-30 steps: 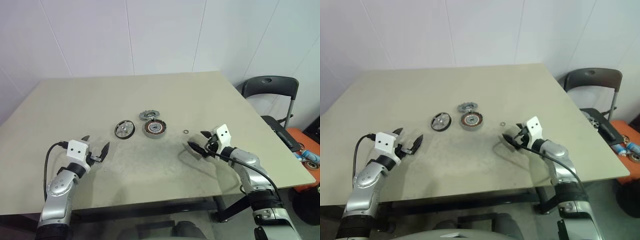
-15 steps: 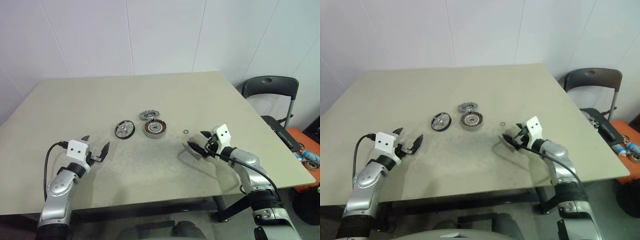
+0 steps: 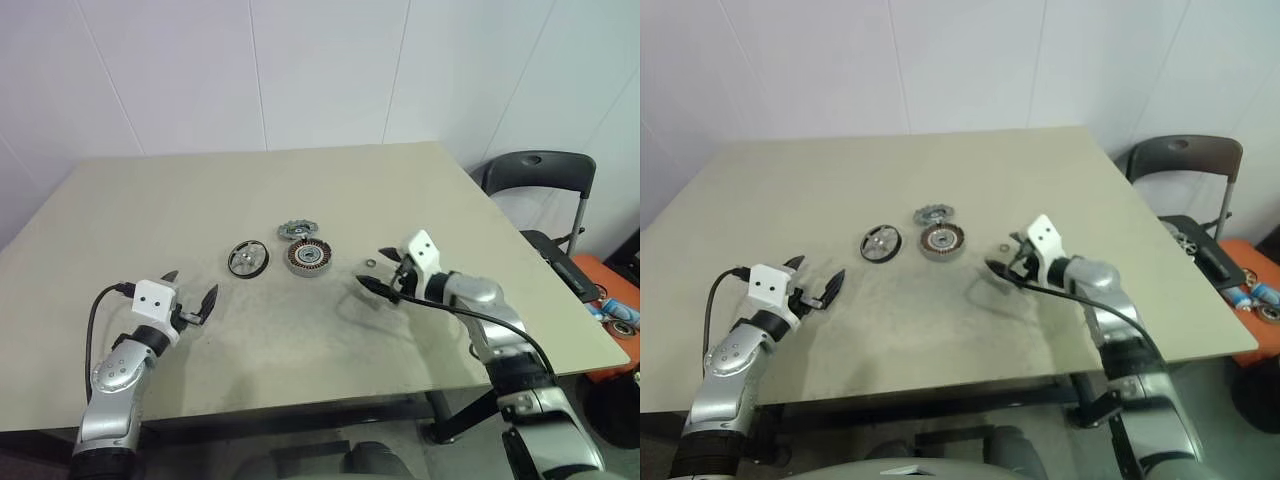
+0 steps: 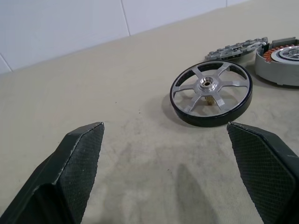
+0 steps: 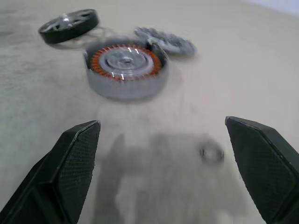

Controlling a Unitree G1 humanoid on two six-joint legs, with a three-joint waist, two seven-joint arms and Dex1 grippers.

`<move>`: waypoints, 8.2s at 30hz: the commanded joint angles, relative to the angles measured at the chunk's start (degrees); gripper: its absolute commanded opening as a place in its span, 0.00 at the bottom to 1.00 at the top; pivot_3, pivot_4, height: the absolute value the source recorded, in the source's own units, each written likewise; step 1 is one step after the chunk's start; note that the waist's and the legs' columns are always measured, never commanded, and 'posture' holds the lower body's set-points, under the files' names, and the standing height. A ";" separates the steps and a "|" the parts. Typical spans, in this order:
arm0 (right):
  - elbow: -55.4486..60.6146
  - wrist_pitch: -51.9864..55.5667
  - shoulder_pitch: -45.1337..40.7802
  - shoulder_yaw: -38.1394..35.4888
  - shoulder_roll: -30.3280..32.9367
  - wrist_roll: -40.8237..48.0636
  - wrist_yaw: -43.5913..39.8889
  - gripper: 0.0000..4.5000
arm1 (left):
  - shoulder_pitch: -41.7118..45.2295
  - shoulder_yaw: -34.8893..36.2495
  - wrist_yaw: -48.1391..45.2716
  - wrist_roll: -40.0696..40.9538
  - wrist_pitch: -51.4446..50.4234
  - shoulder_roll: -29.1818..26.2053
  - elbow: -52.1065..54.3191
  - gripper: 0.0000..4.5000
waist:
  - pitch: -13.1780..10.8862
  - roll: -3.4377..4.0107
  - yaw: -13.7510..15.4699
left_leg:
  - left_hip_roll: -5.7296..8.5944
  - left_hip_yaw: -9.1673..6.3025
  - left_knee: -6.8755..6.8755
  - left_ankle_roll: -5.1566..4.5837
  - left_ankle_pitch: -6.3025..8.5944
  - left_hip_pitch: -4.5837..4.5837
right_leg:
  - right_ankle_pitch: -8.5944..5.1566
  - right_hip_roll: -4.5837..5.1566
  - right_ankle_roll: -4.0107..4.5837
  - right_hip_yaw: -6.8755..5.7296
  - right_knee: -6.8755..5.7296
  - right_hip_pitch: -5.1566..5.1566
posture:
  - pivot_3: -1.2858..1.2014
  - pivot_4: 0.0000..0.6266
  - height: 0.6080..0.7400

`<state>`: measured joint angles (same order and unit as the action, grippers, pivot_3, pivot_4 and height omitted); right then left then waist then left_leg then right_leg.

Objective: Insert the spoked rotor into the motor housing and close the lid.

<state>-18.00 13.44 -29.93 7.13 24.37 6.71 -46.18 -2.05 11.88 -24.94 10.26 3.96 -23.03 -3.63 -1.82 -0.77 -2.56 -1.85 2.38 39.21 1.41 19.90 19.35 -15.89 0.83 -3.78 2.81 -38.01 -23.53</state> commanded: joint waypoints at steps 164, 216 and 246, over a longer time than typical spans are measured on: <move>-29.40 5.86 -14.17 -5.47 -8.22 -2.88 8.30 0.88 | -4.02 -3.15 0.58 -0.83 -2.50 1.51 11.59 1.00 | 0.17 0.01 -1.46 | 0.24 -0.08 0.00 0.00 -0.01 -0.05 | 0.03 0.56 0.02 -0.32 -0.09 0.09 | 0.52 0.00 1.00; 5.81 25.66 -13.49 13.55 -6.41 0.63 -14.36 0.17 | -5.59 -2.85 0.53 -0.58 -2.64 1.55 12.35 1.00 | 0.09 0.09 -0.65 | 0.27 -0.12 -0.08 -0.06 0.03 0.11 | 0.02 0.63 0.02 -0.37 0.07 -0.09 | 0.52 0.00 1.00; -0.93 23.76 -13.00 14.58 -8.68 0.12 -12.18 0.17 | -6.57 -2.38 1.12 -0.25 -4.12 0.95 14.59 1.00 | 0.08 0.10 0.03 | 0.29 -0.15 -0.10 -0.06 0.04 0.14 | 0.01 0.66 0.03 -0.40 0.10 -0.11 | 0.52 0.00 1.00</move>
<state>-19.46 38.32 -41.73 22.23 16.04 6.94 -58.59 -9.29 8.16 -23.94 9.39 -0.16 -21.39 8.41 -1.74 -0.67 -2.53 -1.56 2.24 39.11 1.35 19.93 19.50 -15.87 1.49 -3.75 2.41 -37.91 -23.63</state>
